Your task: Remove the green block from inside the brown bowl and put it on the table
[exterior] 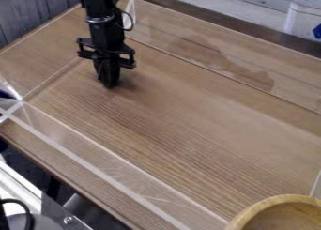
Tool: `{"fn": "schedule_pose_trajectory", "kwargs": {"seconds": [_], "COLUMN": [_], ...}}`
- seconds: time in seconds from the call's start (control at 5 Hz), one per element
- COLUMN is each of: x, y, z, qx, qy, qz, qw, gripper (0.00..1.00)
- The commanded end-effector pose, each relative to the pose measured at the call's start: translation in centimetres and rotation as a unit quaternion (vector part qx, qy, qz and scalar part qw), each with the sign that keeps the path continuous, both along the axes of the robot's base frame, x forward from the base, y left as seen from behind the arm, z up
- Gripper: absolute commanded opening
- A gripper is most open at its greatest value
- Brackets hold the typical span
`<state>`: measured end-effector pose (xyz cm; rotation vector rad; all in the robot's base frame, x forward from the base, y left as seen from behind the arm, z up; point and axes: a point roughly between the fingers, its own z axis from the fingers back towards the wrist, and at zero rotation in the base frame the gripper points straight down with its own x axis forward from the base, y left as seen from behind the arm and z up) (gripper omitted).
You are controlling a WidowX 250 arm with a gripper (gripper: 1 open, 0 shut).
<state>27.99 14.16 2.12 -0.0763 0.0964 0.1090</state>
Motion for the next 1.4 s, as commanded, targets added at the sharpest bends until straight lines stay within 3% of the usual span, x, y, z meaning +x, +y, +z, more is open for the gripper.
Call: {"fn": "schedule_pose_trajectory", "kwargs": {"seconds": [0.0, 1.2], "x": [0.7, 1.6], "y": [-0.1, -0.4], "z": [0.9, 2.2], "qx": [0.001, -0.013], "qy": [-0.011, -0.012], "qz": [-0.004, -0.008], "qw": [0.9999, 0.9998], "gripper": [0.0, 0.0]}}
